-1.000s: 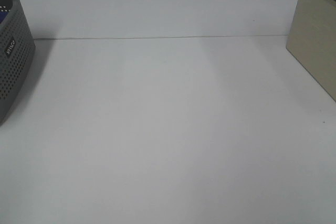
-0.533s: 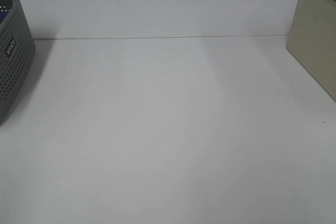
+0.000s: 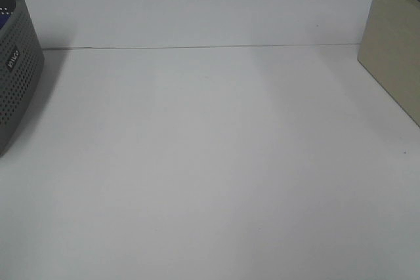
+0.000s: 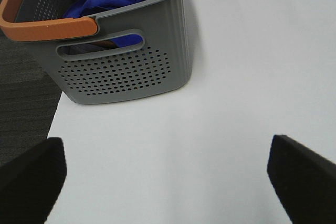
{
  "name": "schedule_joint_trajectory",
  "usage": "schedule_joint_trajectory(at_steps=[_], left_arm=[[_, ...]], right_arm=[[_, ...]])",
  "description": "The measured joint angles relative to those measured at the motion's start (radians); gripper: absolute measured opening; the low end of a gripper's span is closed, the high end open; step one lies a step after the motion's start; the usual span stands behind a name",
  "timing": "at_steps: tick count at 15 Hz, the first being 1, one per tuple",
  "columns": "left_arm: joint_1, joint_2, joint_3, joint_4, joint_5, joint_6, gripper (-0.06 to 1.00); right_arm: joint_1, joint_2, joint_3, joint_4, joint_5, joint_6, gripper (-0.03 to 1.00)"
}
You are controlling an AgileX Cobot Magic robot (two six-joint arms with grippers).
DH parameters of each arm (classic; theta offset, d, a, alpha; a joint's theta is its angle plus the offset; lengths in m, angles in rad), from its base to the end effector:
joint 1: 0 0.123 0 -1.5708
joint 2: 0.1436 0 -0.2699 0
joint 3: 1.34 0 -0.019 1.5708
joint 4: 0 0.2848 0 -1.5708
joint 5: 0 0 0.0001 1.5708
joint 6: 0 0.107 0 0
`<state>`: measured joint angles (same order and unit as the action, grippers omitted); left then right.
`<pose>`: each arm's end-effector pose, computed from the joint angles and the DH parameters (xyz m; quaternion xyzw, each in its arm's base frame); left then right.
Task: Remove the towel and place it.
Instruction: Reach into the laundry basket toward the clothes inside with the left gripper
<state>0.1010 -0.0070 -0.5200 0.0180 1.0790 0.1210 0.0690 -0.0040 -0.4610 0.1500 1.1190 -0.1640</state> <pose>0.0496 0.0067 0.2914 0.0080 0.8509 0.0671 0.5210 0.0538 0.0181 0.2695 -0.1053 0.8678 0.0520 0.4828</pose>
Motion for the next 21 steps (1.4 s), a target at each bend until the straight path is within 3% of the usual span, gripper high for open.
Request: schedule_joint_trajectory(at_steps=[21], left_arm=[[-0.024, 0.000, 0.000, -0.025, 0.000, 0.004, 0.99]], right_arm=[[0.000, 0.000, 0.000, 0.001, 0.000, 0.000, 0.76]])
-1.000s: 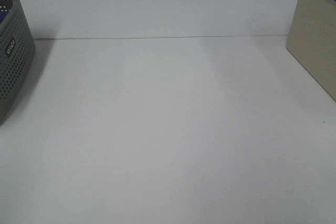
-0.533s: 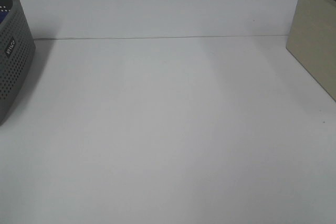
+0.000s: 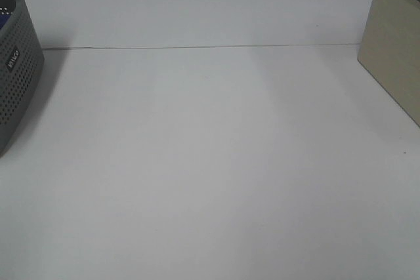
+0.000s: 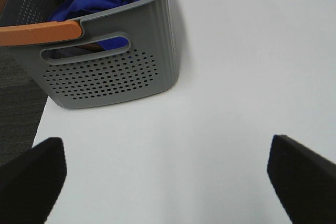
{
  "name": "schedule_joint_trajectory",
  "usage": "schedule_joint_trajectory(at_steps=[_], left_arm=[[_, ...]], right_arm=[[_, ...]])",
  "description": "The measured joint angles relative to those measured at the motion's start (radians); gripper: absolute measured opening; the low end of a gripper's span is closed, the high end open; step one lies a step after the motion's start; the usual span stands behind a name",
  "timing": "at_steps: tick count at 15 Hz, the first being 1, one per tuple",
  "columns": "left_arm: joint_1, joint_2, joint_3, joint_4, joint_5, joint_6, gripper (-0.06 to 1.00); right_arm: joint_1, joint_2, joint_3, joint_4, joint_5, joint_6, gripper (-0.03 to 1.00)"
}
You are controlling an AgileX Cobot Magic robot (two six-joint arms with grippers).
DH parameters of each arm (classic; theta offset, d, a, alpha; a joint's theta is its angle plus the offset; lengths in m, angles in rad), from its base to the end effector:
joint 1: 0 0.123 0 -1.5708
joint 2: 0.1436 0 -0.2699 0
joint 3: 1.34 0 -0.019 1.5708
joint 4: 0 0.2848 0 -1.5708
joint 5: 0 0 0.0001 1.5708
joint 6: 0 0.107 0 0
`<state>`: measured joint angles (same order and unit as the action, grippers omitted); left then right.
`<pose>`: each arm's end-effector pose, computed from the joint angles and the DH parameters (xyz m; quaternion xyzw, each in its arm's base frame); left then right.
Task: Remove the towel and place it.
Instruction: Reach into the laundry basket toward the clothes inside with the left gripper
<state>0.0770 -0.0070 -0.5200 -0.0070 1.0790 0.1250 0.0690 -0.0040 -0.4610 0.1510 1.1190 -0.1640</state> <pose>0.0499 0.0032 0.2914 0.0206 0.8507 0.0495 0.5229 0.0537 0.0182 0.2695 -0.1054 0.8678 0.0525 0.4828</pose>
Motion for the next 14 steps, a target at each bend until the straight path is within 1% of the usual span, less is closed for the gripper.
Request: schedule_joint_trajectory(at_steps=[7, 8, 10, 14], left_arm=[[0.000, 0.000, 0.000, 0.000, 0.000, 0.000, 0.99], [0.000, 0.000, 0.000, 0.000, 0.000, 0.000, 0.99], [0.000, 0.000, 0.000, 0.000, 0.000, 0.000, 0.99], [0.000, 0.000, 0.000, 0.000, 0.000, -0.001, 0.99]], right_arm=[[0.000, 0.000, 0.000, -0.006, -0.001, 0.000, 0.76], [0.000, 0.000, 0.002, -0.036, -0.001, 0.024, 0.76], [0.000, 0.000, 0.002, -0.063, -0.001, 0.046, 0.76], [0.000, 0.000, 0.002, -0.078, -0.001, 0.052, 0.76]])
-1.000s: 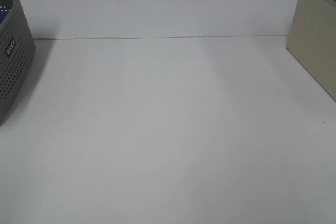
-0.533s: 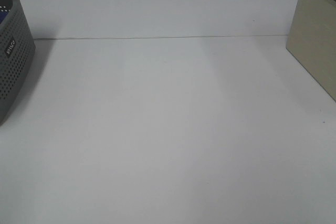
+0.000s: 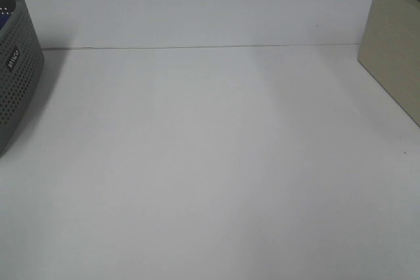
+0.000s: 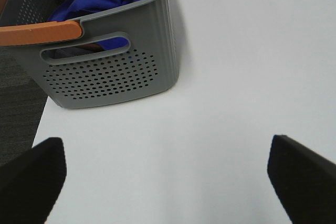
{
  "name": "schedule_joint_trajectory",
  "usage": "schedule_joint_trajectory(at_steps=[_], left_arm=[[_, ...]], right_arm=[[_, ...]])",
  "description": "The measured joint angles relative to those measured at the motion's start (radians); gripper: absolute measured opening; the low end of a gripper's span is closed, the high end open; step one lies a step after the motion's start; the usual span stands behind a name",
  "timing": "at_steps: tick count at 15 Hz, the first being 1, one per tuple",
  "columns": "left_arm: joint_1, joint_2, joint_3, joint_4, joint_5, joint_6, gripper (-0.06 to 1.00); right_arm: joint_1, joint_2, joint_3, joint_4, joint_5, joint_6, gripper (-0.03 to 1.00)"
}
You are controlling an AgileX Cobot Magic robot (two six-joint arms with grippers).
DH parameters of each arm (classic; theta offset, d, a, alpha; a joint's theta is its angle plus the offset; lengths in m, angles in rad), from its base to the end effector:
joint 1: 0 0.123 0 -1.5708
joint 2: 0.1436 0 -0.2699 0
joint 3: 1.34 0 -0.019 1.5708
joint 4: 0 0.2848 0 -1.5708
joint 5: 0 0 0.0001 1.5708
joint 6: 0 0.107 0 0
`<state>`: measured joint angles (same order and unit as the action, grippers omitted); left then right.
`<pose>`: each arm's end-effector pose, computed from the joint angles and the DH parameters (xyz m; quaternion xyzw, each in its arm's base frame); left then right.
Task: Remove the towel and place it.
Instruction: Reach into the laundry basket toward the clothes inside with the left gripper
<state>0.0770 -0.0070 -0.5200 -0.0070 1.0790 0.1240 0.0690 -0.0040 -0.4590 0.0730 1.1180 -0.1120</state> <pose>0.0499 0.0032 0.2914 0.0202 0.8507 0.0492 0.5229 0.0550 0.0108 0.2683 -0.0810 0.8725 0.0261 0.4811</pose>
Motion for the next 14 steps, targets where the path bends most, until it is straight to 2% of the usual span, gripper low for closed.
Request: schedule_joint_trajectory(at_steps=[6, 9, 10, 11, 14], left_arm=[[0.000, 0.060, -0.024, -0.005, 0.018, 0.017, 0.99], [-0.001, 0.293, -0.225, -0.018, 0.049, 0.185, 0.99], [-0.001, 0.335, -0.262, -0.018, 0.049, 0.207, 0.99], [-0.001, 0.536, -0.429, -0.017, 0.057, 0.284, 0.99], [-0.001, 0.793, -0.612, 0.001, 0.074, 0.421, 0.99]], right_arm=[[0.000, 0.000, 0.000, 0.015, 0.000, 0.001, 0.76], [0.000, 0.000, 0.000, 0.015, 0.000, 0.001, 0.76], [0.000, 0.000, 0.000, 0.015, 0.000, 0.002, 0.76], [0.000, 0.000, 0.000, 0.015, 0.000, 0.002, 0.76], [0.000, 0.000, 0.000, 0.015, 0.000, 0.002, 0.76]])
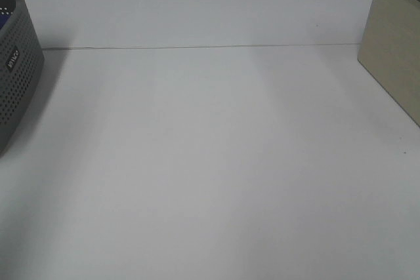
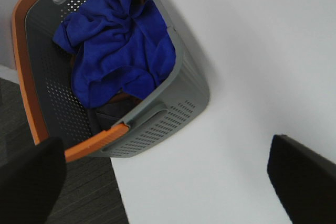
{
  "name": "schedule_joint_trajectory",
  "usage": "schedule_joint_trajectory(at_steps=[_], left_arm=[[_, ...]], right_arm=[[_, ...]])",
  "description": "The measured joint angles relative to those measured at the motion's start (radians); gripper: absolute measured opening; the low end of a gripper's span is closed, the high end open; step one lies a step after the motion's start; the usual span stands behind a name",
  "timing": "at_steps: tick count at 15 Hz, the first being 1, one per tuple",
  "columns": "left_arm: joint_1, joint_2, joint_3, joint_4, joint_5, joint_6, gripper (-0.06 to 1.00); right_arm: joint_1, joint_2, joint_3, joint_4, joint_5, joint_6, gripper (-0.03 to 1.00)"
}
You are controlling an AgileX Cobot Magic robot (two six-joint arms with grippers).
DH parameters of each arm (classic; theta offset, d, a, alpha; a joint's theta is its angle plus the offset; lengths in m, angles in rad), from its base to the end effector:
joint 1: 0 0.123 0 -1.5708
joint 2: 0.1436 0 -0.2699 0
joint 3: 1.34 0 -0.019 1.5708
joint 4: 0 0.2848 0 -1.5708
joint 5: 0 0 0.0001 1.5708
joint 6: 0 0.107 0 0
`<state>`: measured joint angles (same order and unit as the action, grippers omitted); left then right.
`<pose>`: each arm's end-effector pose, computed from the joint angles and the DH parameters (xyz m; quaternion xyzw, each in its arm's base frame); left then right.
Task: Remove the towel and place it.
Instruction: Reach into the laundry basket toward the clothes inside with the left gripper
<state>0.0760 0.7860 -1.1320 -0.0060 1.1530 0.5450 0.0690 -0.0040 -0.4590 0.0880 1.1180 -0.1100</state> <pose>0.1690 0.0123 0.4055 0.2117 0.8859 0.1233 0.3940 0.0548 0.0123 0.2684 -0.0804 0.8723 0.0341 0.4811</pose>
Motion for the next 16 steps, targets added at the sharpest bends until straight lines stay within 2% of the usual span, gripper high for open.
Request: schedule_joint_trajectory(at_steps=[3, 6, 7, 8, 11, 13, 16], left_arm=[[0.000, 0.279, -0.206, 0.035, 0.053, 0.180, 0.99], [-0.001, 0.463, -0.337, 0.129, 0.056, 0.270, 0.99], [-0.001, 0.533, -0.380, 0.194, 0.056, 0.287, 0.99], [0.001, 0.632, -0.413, 0.348, 0.056, 0.297, 0.99], [0.002, 0.747, -0.413, 0.553, 0.058, 0.340, 0.99], [0.021, 0.817, -0.415, 0.587, 0.002, 0.385, 0.99], [0.064, 0.908, -0.415, 0.590, -0.095, 0.404, 0.99]], right_arm=[[0.000, 0.000, 0.000, 0.000, 0.000, 0.000, 0.76], [0.000, 0.000, 0.000, 0.000, 0.000, 0.007, 0.76], [0.000, 0.000, 0.000, 0.000, 0.000, 0.008, 0.76], [0.000, 0.000, 0.000, 0.001, 0.000, 0.010, 0.76], [0.000, 0.000, 0.000, 0.003, 0.000, 0.013, 0.76], [0.000, 0.000, 0.000, 0.003, 0.000, 0.013, 0.76], [0.000, 0.000, 0.000, 0.003, 0.000, 0.013, 0.76]])
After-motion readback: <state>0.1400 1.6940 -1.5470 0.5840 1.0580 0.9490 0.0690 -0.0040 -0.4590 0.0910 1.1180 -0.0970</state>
